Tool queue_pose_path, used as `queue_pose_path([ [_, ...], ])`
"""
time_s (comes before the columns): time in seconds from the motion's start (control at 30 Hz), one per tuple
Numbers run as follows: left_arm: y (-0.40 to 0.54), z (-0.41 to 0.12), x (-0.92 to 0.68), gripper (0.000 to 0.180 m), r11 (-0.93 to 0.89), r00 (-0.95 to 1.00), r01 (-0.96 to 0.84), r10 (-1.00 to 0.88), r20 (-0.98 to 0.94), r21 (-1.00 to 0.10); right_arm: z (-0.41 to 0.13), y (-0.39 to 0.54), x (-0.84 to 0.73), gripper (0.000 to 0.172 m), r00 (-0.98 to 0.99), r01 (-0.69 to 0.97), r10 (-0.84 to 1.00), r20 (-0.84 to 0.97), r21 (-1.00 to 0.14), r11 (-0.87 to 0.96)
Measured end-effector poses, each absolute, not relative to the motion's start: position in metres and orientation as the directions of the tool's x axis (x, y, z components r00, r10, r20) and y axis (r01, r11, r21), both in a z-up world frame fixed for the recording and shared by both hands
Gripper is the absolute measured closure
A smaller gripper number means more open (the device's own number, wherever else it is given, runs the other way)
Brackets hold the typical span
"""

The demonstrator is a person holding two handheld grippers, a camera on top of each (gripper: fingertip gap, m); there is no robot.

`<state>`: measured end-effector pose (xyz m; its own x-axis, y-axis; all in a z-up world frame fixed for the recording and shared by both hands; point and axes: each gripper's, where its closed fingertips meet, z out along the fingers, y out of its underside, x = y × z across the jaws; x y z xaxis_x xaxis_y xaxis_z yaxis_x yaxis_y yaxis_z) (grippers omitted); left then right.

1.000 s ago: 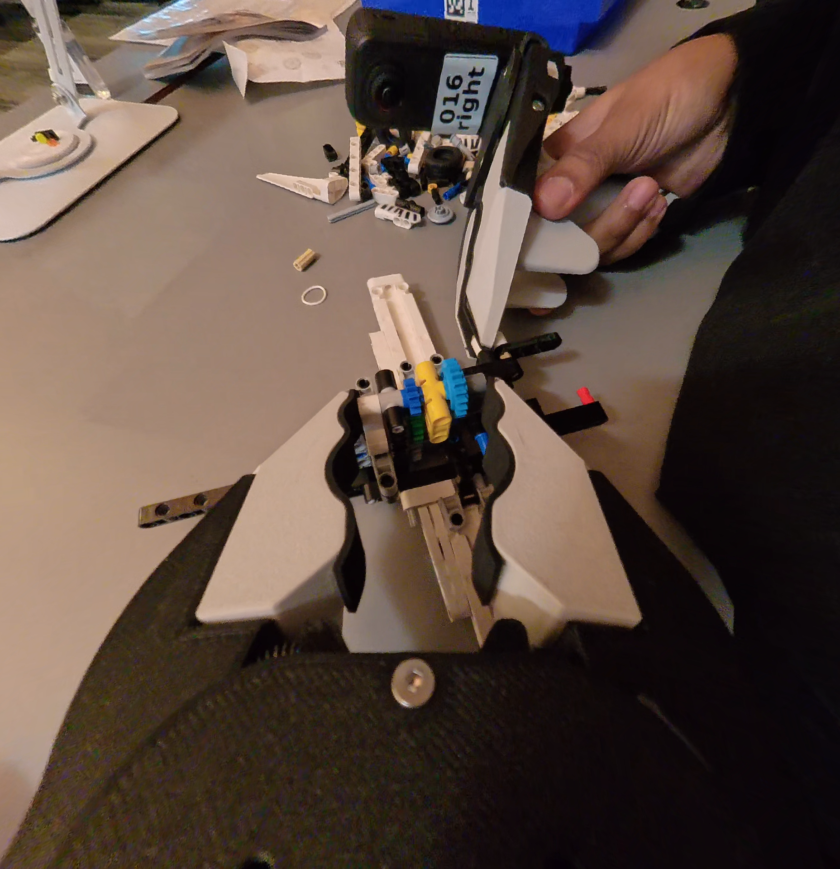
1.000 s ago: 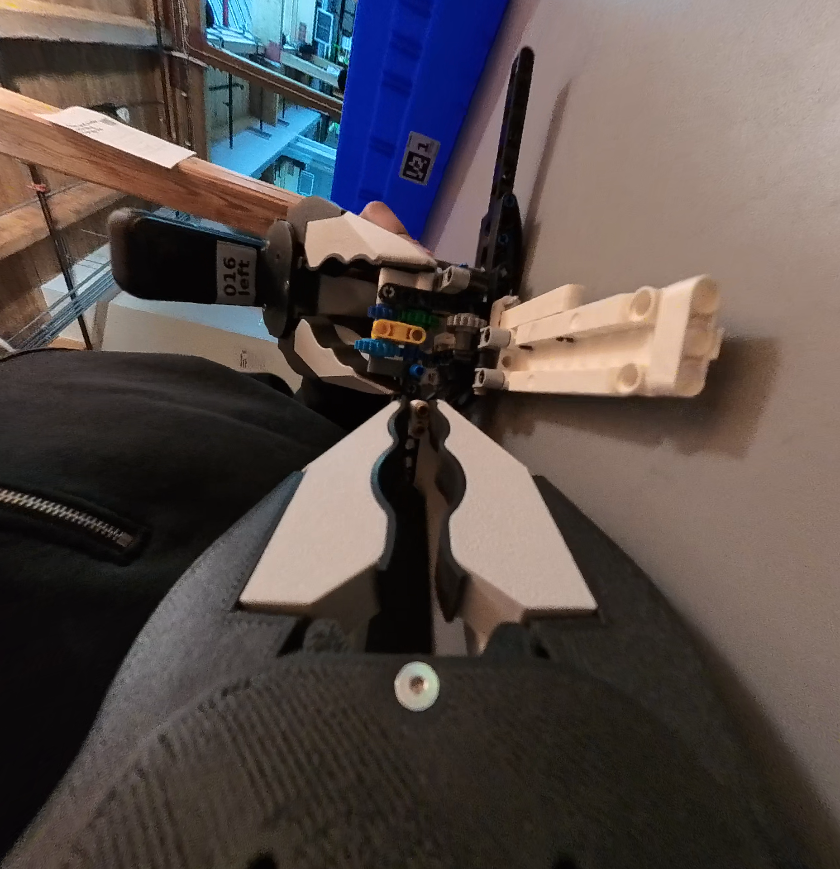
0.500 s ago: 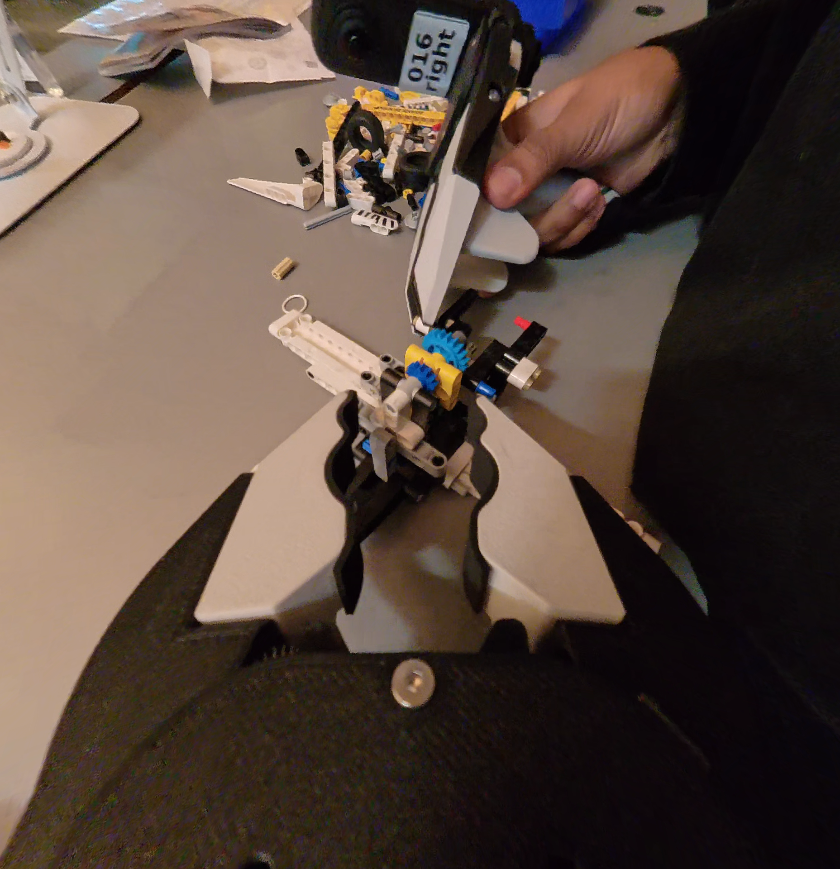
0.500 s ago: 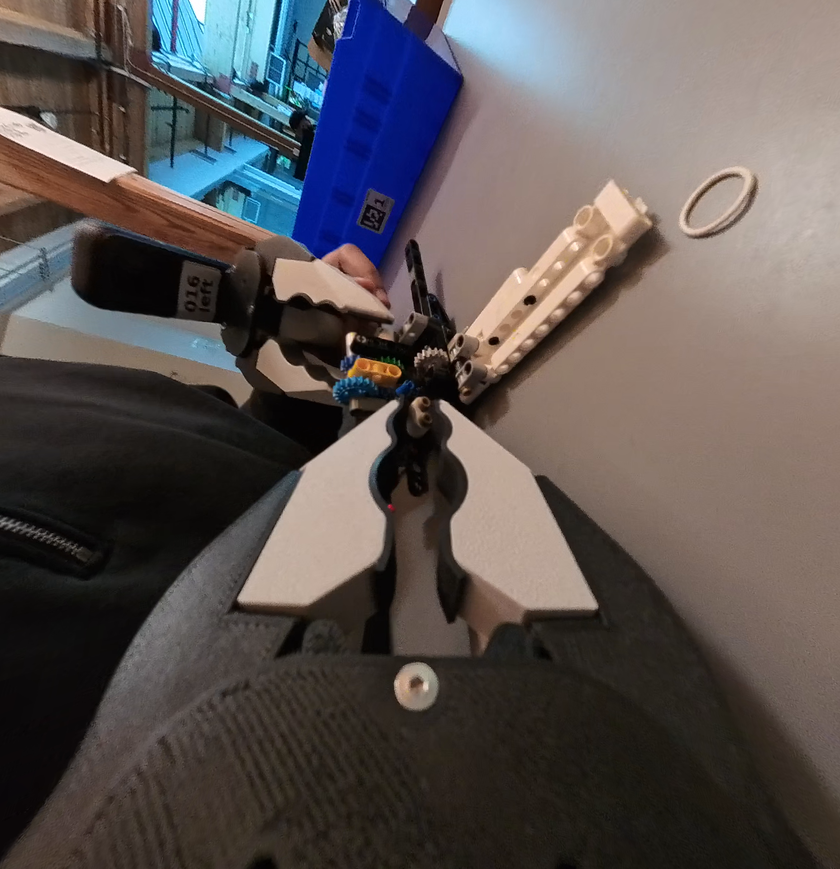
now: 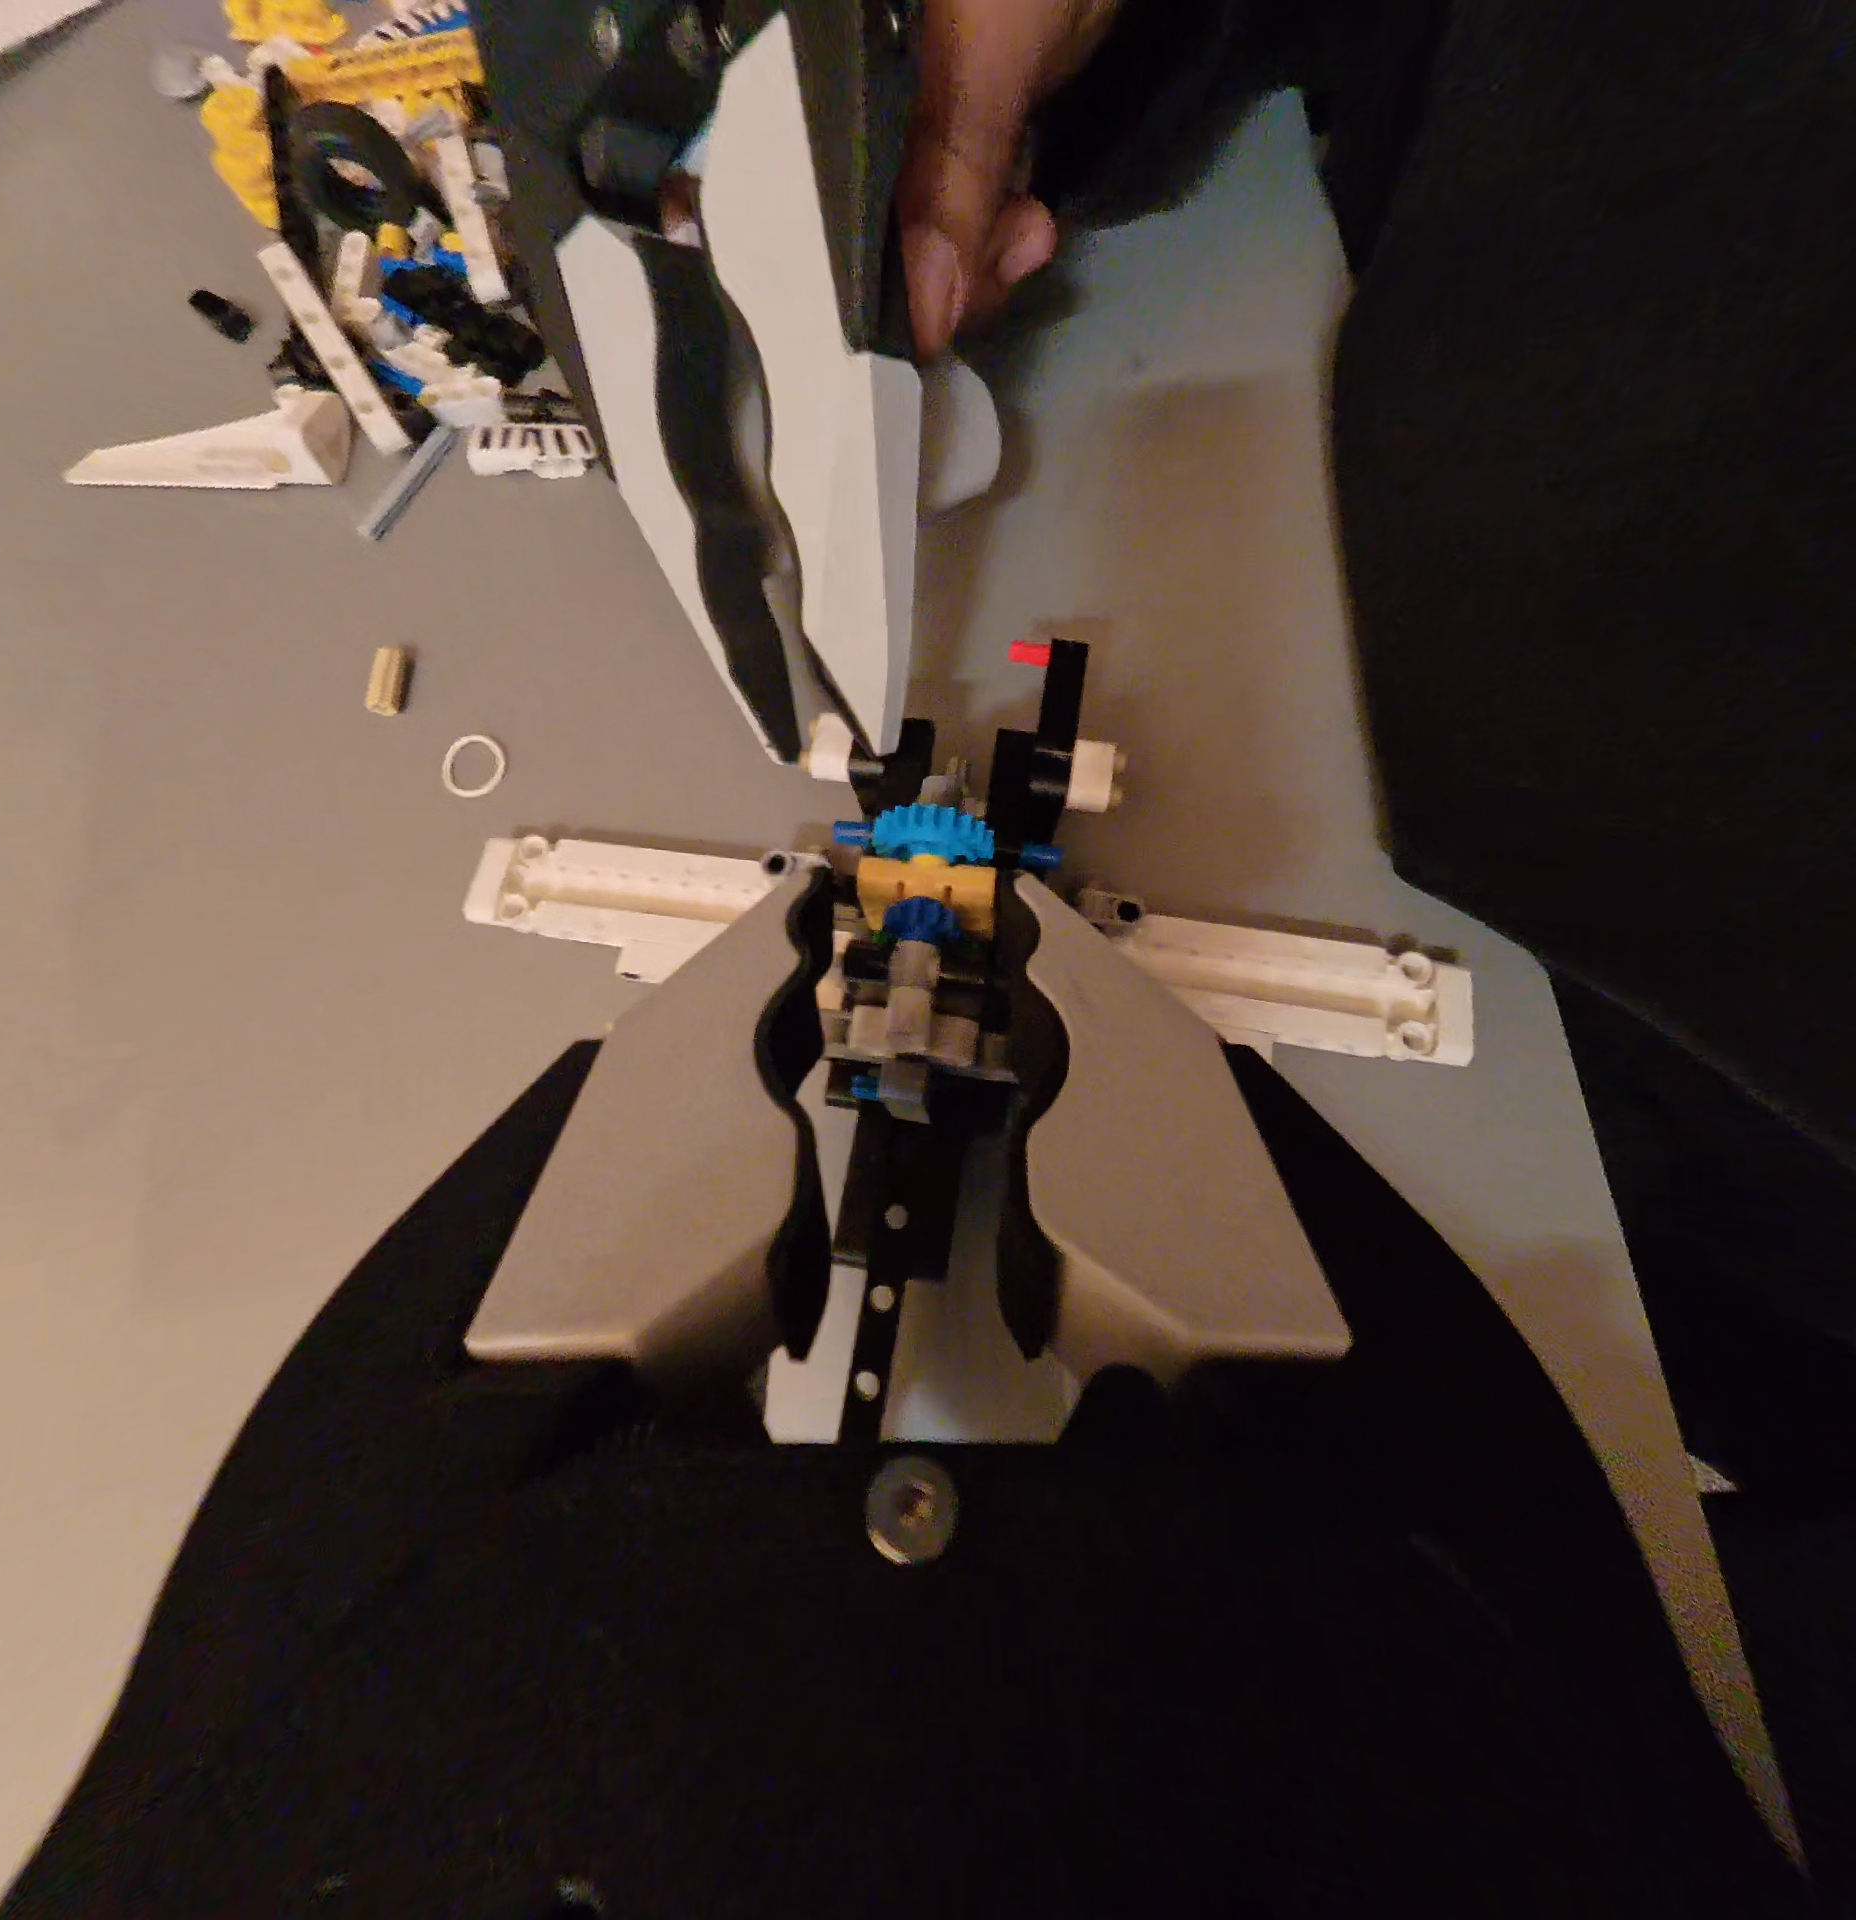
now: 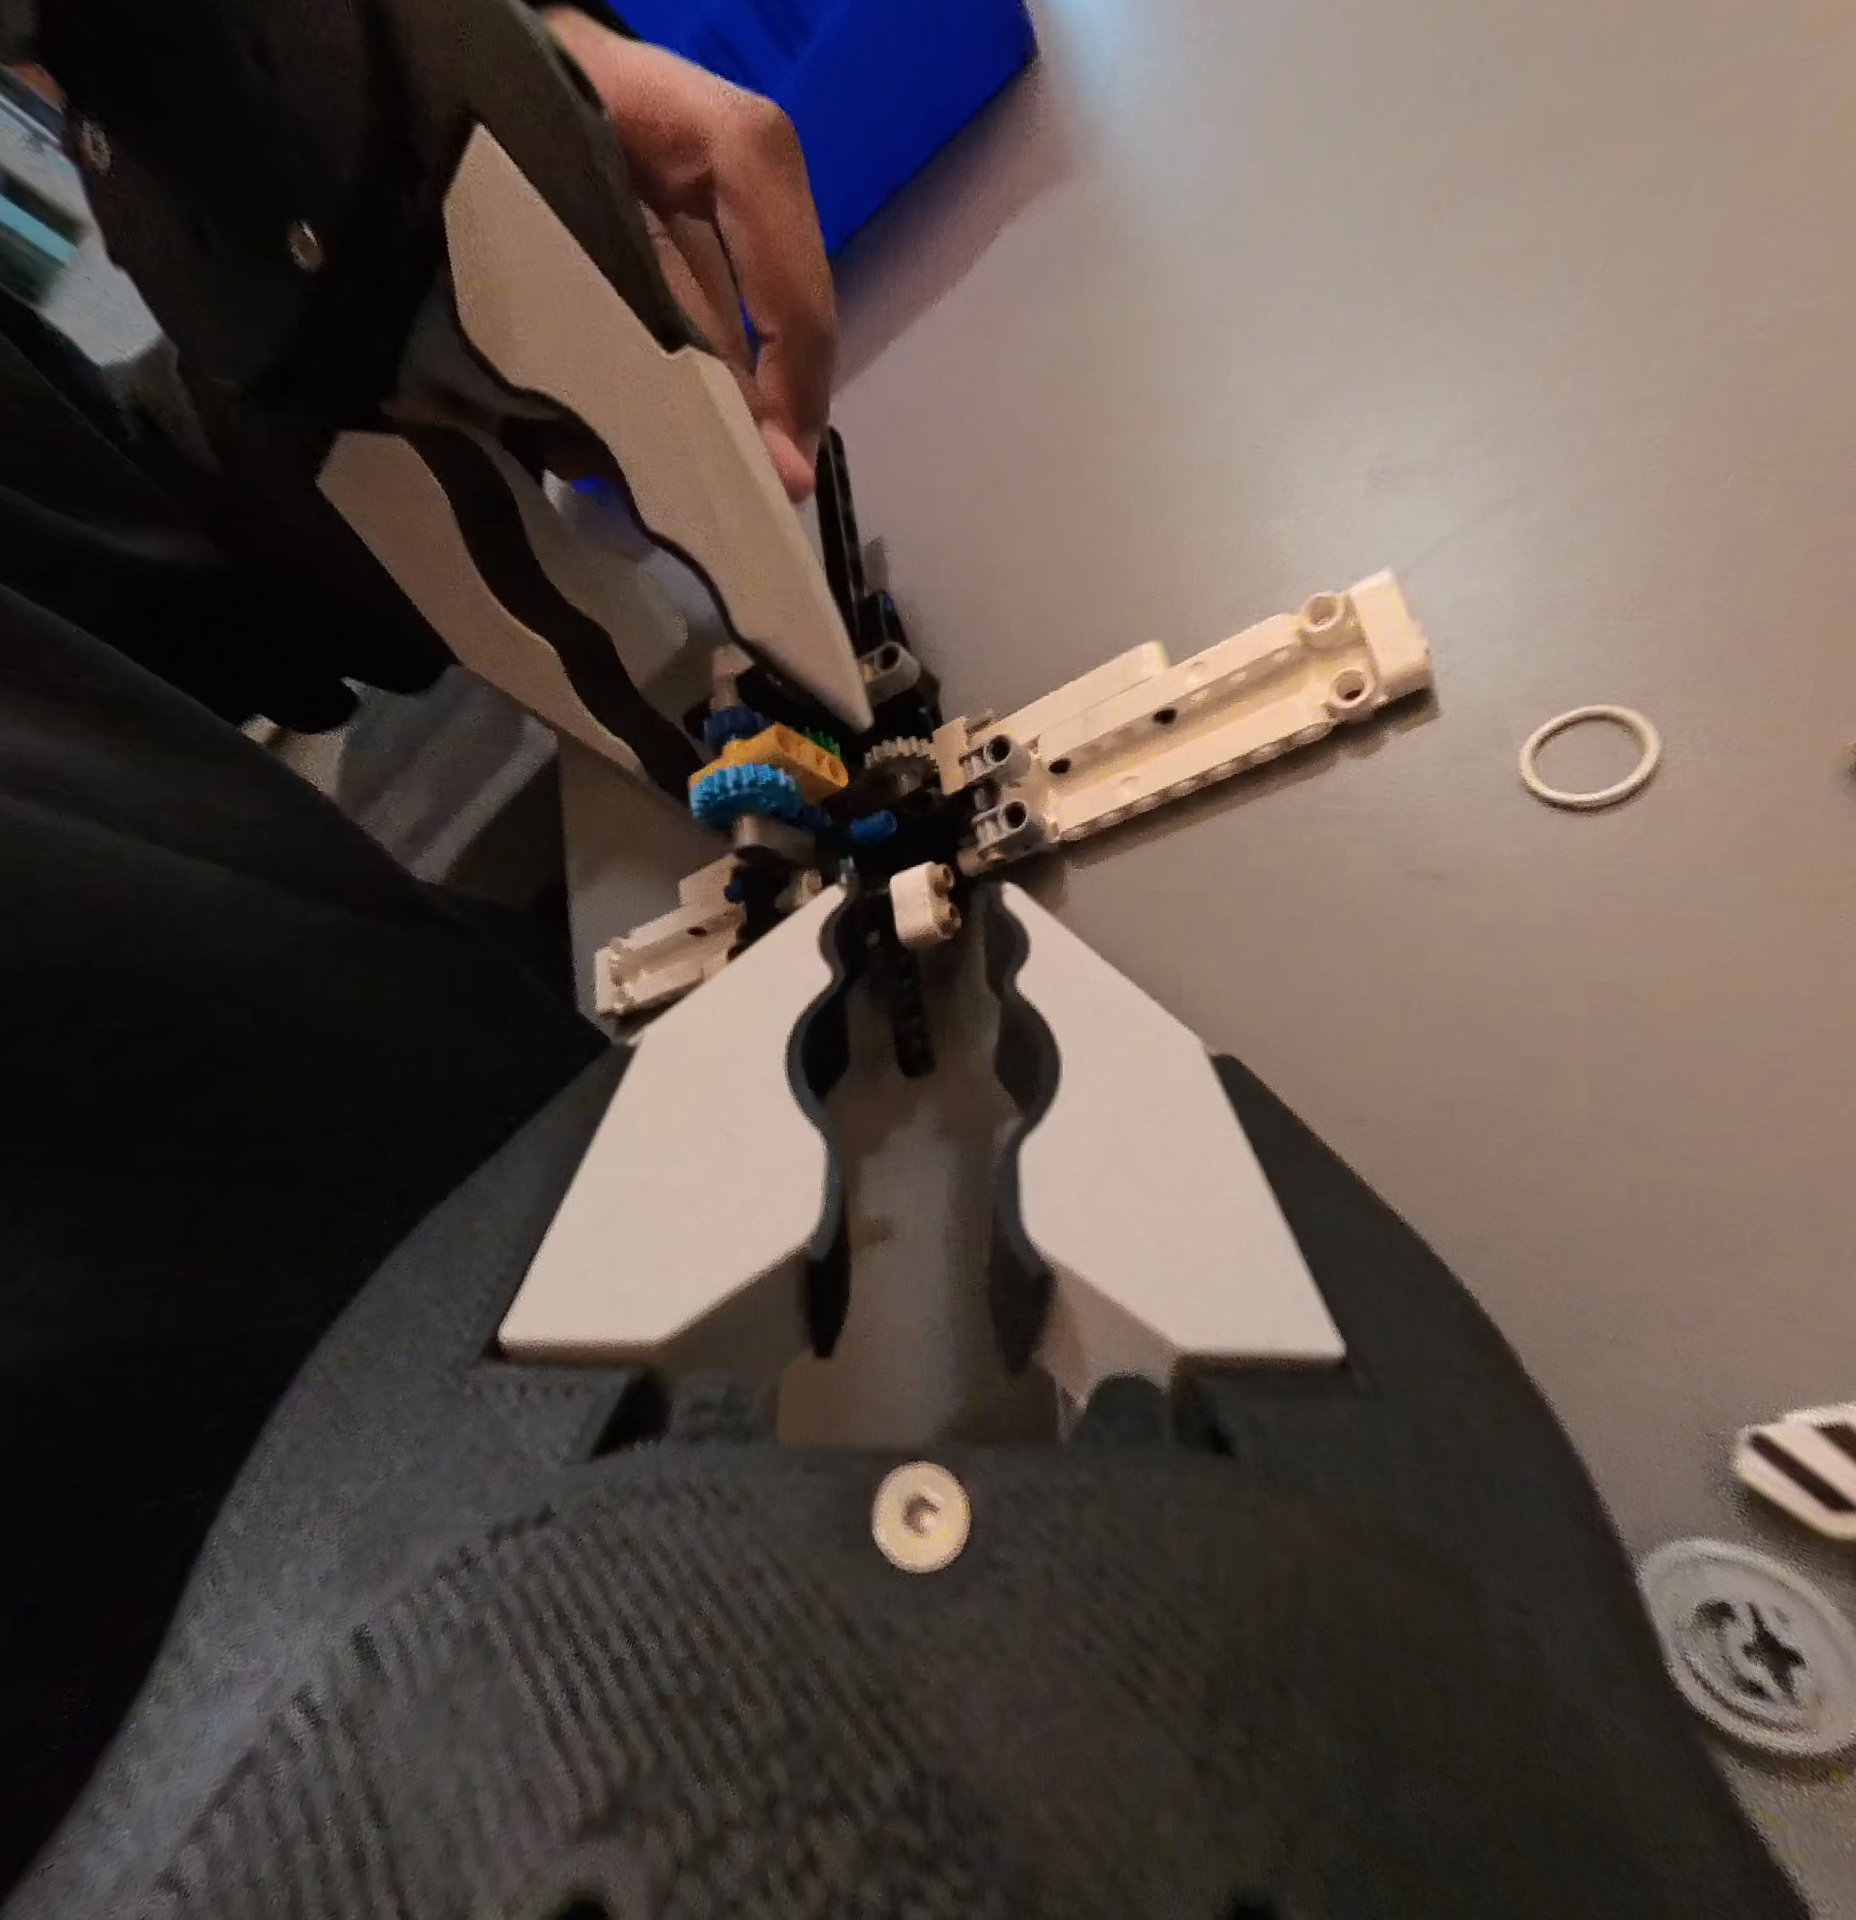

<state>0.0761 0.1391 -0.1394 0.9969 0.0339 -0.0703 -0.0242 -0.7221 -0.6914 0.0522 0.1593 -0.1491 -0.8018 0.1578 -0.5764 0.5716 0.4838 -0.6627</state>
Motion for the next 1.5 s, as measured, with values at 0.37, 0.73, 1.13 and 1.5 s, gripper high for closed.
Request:
queue_pose_path([
  [0.37,0.141,-0.156,0.085,0.155,-0.752,0.998,-0.022,0.027,-0.063,-0.659,-0.147,0.159,0.059,0.156,-0.773,0.6,0.108,-0.625,-0.665,0.445],
  [0.73,0.142,-0.156,0.088,0.154,-0.733,0.997,-0.045,0.01,-0.076,-0.678,-0.152,0.16,0.058,0.146,-0.756,0.594,0.088,-0.648,-0.624,0.507],
  [1.13,0.144,-0.155,0.092,0.155,-0.712,0.997,-0.064,-0.022,-0.07,-0.699,-0.149,0.155,0.074,0.154,-0.519,0.73,-0.001,-0.855,-0.444,0.519],
  [1.5,0.144,-0.156,0.092,0.154,-0.713,0.995,-0.081,-0.023,-0.092,-0.696,-0.149,0.15,0.063,0.165,-0.355,0.87,0.042,-0.934,-0.314,0.38],
])
